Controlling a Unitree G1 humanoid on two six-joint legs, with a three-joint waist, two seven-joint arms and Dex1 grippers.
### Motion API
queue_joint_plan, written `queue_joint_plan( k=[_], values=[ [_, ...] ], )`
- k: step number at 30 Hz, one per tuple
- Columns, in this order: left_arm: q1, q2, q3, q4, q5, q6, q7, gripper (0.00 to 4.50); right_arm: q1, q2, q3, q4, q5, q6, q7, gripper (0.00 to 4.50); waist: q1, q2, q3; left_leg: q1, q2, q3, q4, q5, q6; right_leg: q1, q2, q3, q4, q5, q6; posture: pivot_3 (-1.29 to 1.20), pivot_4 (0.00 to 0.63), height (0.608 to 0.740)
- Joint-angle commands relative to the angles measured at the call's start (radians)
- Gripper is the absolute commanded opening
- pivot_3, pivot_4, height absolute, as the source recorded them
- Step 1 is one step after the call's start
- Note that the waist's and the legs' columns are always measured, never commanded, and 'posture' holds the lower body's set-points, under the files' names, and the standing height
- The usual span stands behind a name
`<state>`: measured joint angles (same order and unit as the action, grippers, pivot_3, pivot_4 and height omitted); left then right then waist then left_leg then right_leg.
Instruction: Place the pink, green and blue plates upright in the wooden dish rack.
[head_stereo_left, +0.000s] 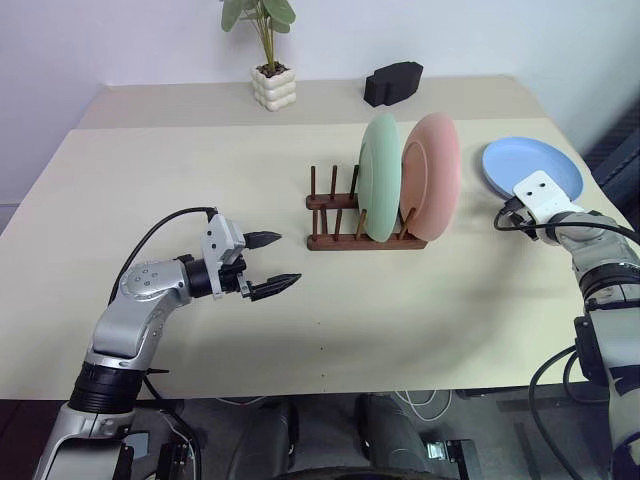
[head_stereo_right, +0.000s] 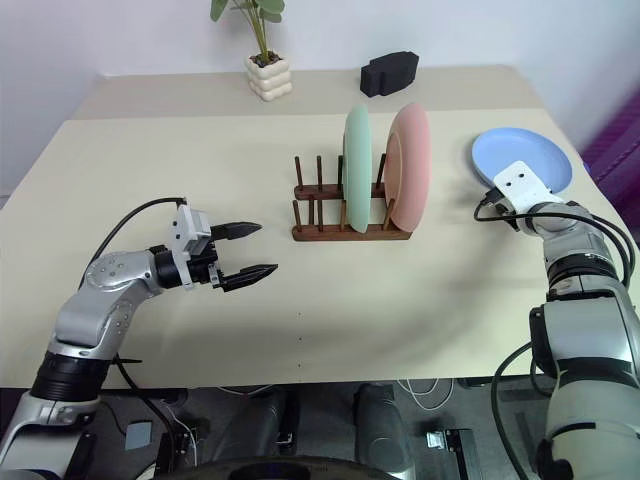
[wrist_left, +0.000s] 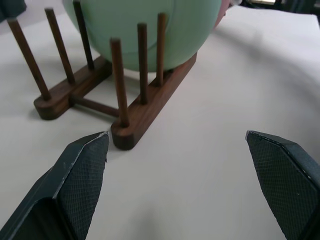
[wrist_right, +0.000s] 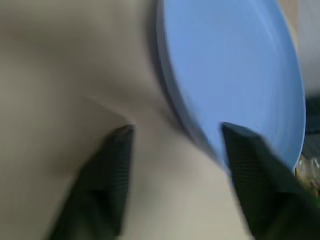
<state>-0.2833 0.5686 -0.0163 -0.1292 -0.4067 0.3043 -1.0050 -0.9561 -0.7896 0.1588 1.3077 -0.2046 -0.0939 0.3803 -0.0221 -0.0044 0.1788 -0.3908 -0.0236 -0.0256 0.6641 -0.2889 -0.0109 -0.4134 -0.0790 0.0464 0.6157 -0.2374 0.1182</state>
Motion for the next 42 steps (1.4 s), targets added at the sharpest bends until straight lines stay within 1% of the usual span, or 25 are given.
queue_joint_plan(
  k=[1, 2, 3, 12, 16, 20, 23, 27, 30, 35, 41, 42],
  values=[
    [0.002, 0.013, 0.021, -0.040, -0.026, 0.003, -0.007, 4.50, -0.021, -0.003, -0.026, -0.004, -0.008, -0.012, -0.017, 0.64, -0.001, 0.000, 0.000, 0.000, 0.000, 0.000, 0.000, 0.000, 0.000, 0.000, 0.000, 0.000, 0.000, 0.000, 0.000, 0.00, 0.150, 0.740],
    [0.001, 0.014, 0.020, -0.040, -0.027, 0.004, -0.007, 4.50, -0.016, -0.006, -0.031, -0.006, -0.009, -0.018, -0.019, 0.15, -0.002, 0.000, 0.000, 0.000, 0.000, 0.000, 0.000, 0.000, 0.000, 0.000, 0.000, 0.000, 0.000, 0.000, 0.000, 0.00, 0.150, 0.740],
    [0.000, 0.015, 0.020, -0.039, -0.028, 0.004, -0.008, 4.50, -0.012, -0.007, -0.037, -0.008, -0.007, -0.025, -0.021, 0.07, -0.002, 0.000, 0.000, 0.000, 0.000, 0.000, 0.000, 0.000, 0.000, 0.000, 0.000, 0.000, 0.000, 0.000, 0.000, 0.00, 0.150, 0.740],
    [-0.004, 0.015, 0.010, -0.037, -0.032, 0.010, -0.010, 4.50, 0.025, -0.037, -0.048, -0.046, -0.025, -0.100, -0.059, 0.07, -0.010, 0.000, 0.000, 0.000, 0.000, 0.000, 0.000, 0.000, 0.000, 0.000, 0.000, 0.000, 0.000, 0.000, 0.000, 0.00, 0.150, 0.740],
    [0.007, 0.019, 0.012, -0.048, -0.036, 0.018, -0.009, 4.50, 0.058, -0.070, -0.074, -0.115, 0.005, -0.135, -0.017, 0.07, -0.020, 0.000, 0.000, 0.000, -0.001, 0.000, 0.000, 0.000, 0.000, 0.000, 0.000, 0.000, 0.000, 0.000, 0.000, 0.00, 0.150, 0.740],
    [0.015, 0.021, 0.013, -0.054, -0.039, 0.025, -0.010, 4.50, 0.103, -0.098, -0.120, -0.192, 0.044, -0.127, 0.041, 0.07, -0.023, 0.000, 0.000, 0.000, 0.000, 0.000, 0.000, 0.000, 0.000, 0.001, 0.000, 0.000, 0.000, 0.001, 0.001, 0.00, 0.150, 0.740],
    [0.007, 0.016, 0.004, -0.046, -0.037, 0.028, -0.015, 4.50, 0.112, -0.111, -0.152, -0.194, 0.062, -0.092, 0.050, 0.86, -0.023, 0.000, 0.000, 0.001, 0.000, -0.001, 0.000, 0.000, 0.000, 0.001, 0.001, 0.000, 0.001, 0.001, 0.001, 0.00, 0.150, 0.740],
    [-0.014, 0.006, -0.006, -0.029, -0.032, 0.029, -0.022, 4.50, 0.085, -0.089, -0.173, -0.149, 0.066, -0.056, 0.039, 2.86, -0.022, 0.000, 0.000, 0.002, 0.000, 0.000, 0.001, 0.000, 0.000, 0.003, 0.001, 0.000, 0.001, 0.001, 0.001, 0.00, 0.150, 0.740],
    [-0.026, 0.002, -0.011, -0.017, -0.029, 0.026, -0.027, 4.50, 0.059, -0.067, -0.142, -0.100, 0.030, -0.045, 0.010, 4.29, -0.023, 0.000, 0.000, 0.002, 0.000, 0.000, 0.001, 0.000, 0.000, 0.003, 0.001, 0.000, 0.001, 0.001, 0.001, 0.00, 0.150, 0.740],
    [-0.034, -0.001, -0.010, -0.006, -0.025, 0.022, -0.030, 4.50, 0.000, -0.031, -0.134, -0.025, 0.007, 0.007, -0.041, 4.29, -0.023, 0.000, 0.000, 0.002, 0.000, 0.000, 0.001, 0.000, 0.000, 0.003, 0.001, 0.000, 0.001, 0.001, 0.001, 0.00, 0.150, 0.740],
    [-0.015, -0.001, -0.003, -0.025, -0.025, 0.024, -0.019, 4.50, -0.037, 0.001, -0.113, 0.014, -0.030, 0.035, -0.041, 4.29, -0.022, 0.000, 0.000, 0.002, 0.000, -0.001, 0.001, 0.000, 0.000, 0.003, 0.000, 0.000, 0.001, 0.001, 0.001, 0.00, 0.150, 0.740],
    [-0.010, 0.000, -0.001, -0.029, -0.026, 0.025, -0.016, 4.50, -0.041, 0.005, -0.115, 0.019, -0.031, 0.044, -0.042, 4.06, -0.023, 0.000, 0.000, 0.002, -0.001, -0.001, 0.001, 0.000, 0.000, 0.003, 0.000, 0.000, 0.001, 0.001, 0.001, 0.00, 0.150, 0.740]
  ],
)
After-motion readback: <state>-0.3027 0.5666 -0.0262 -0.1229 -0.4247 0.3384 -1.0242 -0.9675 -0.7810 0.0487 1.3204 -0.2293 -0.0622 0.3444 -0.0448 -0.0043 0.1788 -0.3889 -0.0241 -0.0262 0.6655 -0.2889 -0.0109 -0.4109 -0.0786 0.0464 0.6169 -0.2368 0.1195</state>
